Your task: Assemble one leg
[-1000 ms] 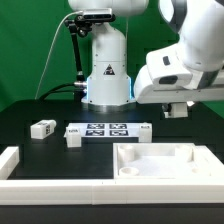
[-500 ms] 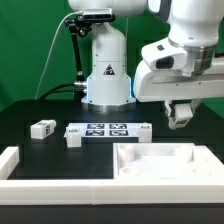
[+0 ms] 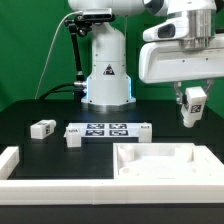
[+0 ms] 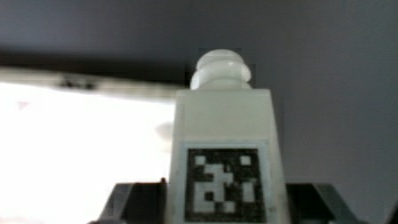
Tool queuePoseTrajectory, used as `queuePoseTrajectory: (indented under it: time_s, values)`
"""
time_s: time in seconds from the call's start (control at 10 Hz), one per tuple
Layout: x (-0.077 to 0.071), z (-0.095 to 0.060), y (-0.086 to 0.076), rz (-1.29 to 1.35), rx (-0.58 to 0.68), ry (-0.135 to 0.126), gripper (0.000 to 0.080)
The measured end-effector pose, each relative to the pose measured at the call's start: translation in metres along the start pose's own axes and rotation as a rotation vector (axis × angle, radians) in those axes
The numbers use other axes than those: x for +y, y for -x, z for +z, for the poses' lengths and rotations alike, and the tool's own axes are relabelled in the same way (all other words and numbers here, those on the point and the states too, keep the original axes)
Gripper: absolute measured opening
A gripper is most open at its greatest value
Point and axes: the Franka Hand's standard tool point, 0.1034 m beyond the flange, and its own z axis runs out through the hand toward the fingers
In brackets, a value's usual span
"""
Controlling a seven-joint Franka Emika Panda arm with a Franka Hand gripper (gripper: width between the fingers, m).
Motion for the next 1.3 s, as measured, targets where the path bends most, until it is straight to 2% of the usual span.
queuePoseTrajectory:
  time_s: [0.2,0.3,0.5,0.7,1.1,1.2,1.3]
  values:
    - [0.0,0.003,0.003,-0.024,0.168,-0.013,0.0291]
    - [0.007,0.015,0.003,-0.081,0.163,-0.003,0.0291]
    - [0.019,0.018,-0.021,-0.139,0.186,0.011,0.0291]
    - [0.022,0.021,-0.03,-0.161,0.192,0.015,0.0291]
    - [0.022,0.021,-0.03,-0.163,0.192,0.014,0.0291]
    - [0.023,0.019,-0.035,-0.173,0.197,0.016,0.0291]
    - [0.023,0.014,-0.051,-0.184,0.201,0.017,0.0291]
